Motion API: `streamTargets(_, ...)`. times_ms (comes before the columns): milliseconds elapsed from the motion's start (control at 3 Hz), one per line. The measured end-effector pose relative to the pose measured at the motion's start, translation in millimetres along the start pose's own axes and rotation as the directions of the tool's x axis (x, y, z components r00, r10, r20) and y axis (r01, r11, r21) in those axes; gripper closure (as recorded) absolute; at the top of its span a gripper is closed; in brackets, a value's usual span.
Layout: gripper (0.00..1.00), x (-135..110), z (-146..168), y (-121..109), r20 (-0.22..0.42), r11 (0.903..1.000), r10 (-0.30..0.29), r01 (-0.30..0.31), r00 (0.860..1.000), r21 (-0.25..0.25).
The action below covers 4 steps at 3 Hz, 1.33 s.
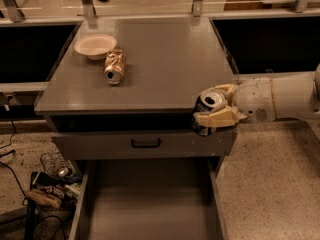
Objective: Place pepsi can into middle drawer
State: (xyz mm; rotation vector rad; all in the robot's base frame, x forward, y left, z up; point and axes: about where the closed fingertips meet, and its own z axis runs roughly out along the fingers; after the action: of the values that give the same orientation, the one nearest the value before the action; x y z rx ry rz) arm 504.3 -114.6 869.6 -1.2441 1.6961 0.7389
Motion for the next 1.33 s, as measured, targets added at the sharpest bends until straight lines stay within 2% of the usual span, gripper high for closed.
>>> streamTargets(333, 1.00, 33, 5, 37, -0.004, 0.9989, 0.029, -0.029, 1.000, -0.037)
streamTargets(667, 1.00, 33, 5, 37, -0.004, 0.9989, 0.029, -0.029, 1.000, -0.037)
streamTargets(1000, 1.00, 58, 19, 48, -0.004, 0.9975, 0.070, -0.070, 0.998, -0.007)
streamTargets(1333, 1.00, 95, 43, 61, -0.008, 0.9908, 0.135, -0.135, 0.991, 0.007)
